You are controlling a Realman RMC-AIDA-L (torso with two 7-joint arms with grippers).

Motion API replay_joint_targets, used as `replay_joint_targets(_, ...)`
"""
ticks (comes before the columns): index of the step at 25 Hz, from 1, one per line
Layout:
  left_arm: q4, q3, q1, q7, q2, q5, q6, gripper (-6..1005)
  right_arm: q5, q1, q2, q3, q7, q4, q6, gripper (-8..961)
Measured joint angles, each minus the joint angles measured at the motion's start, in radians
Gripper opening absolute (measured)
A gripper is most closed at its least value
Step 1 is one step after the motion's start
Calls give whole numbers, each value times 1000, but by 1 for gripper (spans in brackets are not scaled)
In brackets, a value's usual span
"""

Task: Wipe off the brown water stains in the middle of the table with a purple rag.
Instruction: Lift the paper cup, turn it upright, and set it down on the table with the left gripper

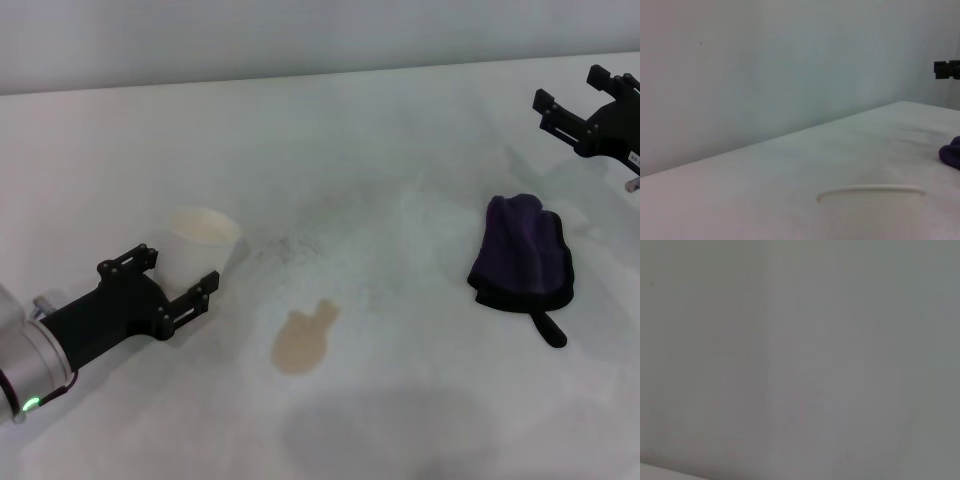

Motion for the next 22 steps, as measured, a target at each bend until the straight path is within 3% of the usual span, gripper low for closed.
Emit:
replay_joint_targets(20,34,-1,89,193,0,-58,35,666,2,8,0,1,1,-6,-35,866)
replay_joint_targets(22,34,-1,90,202,0,-63,38,710,2,8,0,1,1,-6,-35,866)
